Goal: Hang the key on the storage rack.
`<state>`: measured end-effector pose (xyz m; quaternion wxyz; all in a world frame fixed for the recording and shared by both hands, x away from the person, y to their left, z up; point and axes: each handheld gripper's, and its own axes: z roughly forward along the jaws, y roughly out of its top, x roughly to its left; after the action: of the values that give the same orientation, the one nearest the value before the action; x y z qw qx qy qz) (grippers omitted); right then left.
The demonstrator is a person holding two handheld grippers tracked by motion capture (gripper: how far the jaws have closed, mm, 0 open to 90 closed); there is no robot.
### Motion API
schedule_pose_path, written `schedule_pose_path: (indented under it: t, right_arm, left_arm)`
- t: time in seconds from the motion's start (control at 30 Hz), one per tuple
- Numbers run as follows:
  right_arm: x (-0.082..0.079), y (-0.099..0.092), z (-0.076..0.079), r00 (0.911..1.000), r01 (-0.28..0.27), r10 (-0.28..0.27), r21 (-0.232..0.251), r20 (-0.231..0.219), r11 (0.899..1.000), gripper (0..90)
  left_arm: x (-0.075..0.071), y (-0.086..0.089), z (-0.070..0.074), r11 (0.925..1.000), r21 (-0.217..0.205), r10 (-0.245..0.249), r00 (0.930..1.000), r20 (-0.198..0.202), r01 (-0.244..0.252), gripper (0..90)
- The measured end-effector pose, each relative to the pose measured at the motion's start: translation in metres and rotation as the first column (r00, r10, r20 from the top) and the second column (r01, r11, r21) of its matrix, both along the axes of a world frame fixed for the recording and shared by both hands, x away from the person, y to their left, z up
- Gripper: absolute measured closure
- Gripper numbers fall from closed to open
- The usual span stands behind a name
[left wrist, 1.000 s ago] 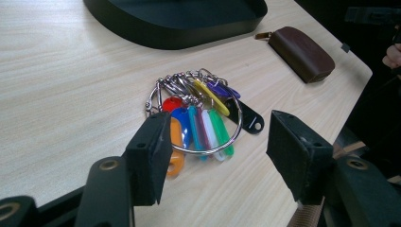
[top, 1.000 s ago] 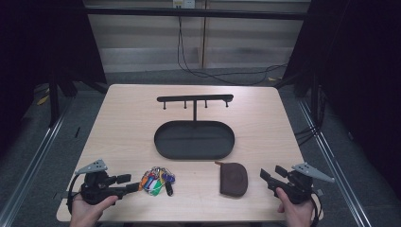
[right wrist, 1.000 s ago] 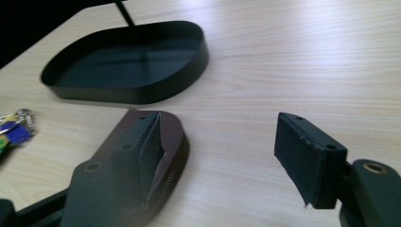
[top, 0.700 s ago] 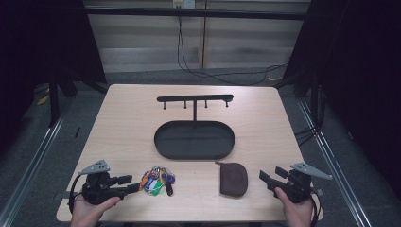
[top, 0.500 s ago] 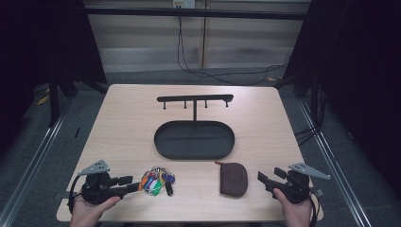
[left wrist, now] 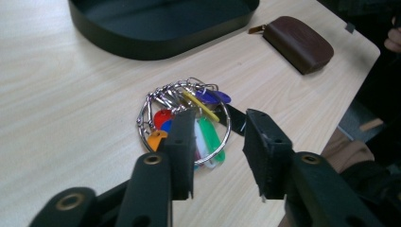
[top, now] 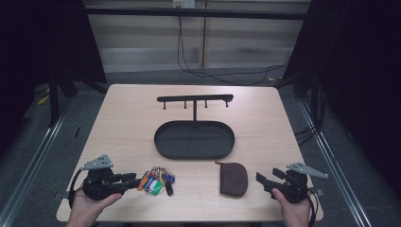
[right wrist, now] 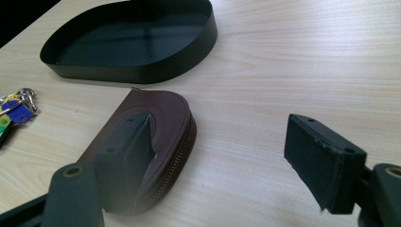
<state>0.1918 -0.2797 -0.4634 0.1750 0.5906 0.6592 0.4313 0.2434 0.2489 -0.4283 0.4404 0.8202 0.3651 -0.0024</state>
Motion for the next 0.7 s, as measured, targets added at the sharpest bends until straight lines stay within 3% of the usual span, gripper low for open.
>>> schedule_pose_path:
  t: [0.2, 0.27, 0.33, 0.4, 0.43, 0.53, 0.6, 0.7]
  right_arm:
    - [-0.002, 0.000, 0.000, 1.0000, 0.001, -0.001, 0.001, 0.001, 1.000, 24.7]
    - [-0.002, 0.001, 0.000, 1.0000, 0.000, 0.000, 0.002, 0.001, 1.000, 24.7]
    - [-0.001, 0.001, 0.000, 1.0000, -0.004, 0.004, -0.001, -0.003, 1.000, 24.7]
    - [0.000, 0.001, 0.000, 1.0000, -0.005, 0.005, 0.000, -0.006, 1.000, 24.7]
    - [0.000, 0.001, -0.001, 1.0000, -0.006, 0.006, 0.000, -0.008, 1.000, 24.7]
    - [0.000, 0.001, 0.000, 0.9999, -0.010, 0.010, 0.001, -0.005, 1.000, 24.7]
    - [0.000, 0.002, 0.000, 0.9998, -0.016, 0.016, 0.004, -0.007, 1.000, 24.7]
    - [0.000, 0.003, -0.001, 0.9997, -0.022, 0.022, -0.004, -0.010, 1.000, 24.7]
  left_arm:
    - [0.008, -0.011, 0.007, 0.9989, 0.043, -0.019, 0.9995, -0.026, 0.020, 77.1]
    - [0.011, -0.015, 0.009, 0.9983, 0.044, -0.036, 0.9986, -0.040, 0.038, 77.1]
    - [0.015, -0.020, 0.010, 0.9956, 0.076, -0.053, 0.9979, -0.038, 0.056, 75.1]
    - [0.018, -0.025, 0.011, 0.9916, 0.101, -0.075, 0.9954, -0.060, 0.081, 72.9]
    - [0.019, -0.029, 0.011, 0.9880, 0.120, -0.090, 0.9934, -0.071, 0.098, 72.0]
    - [0.021, -0.042, 0.010, 0.9673, 0.196, -0.143, 0.9847, -0.099, 0.161, 73.1]
    - [0.022, -0.051, 0.008, 0.9555, 0.225, -0.168, 0.9790, -0.115, 0.190, 73.7]
    - [0.026, -0.060, 0.005, 0.9475, 0.250, -0.169, 0.9759, -0.138, 0.199, 72.4]
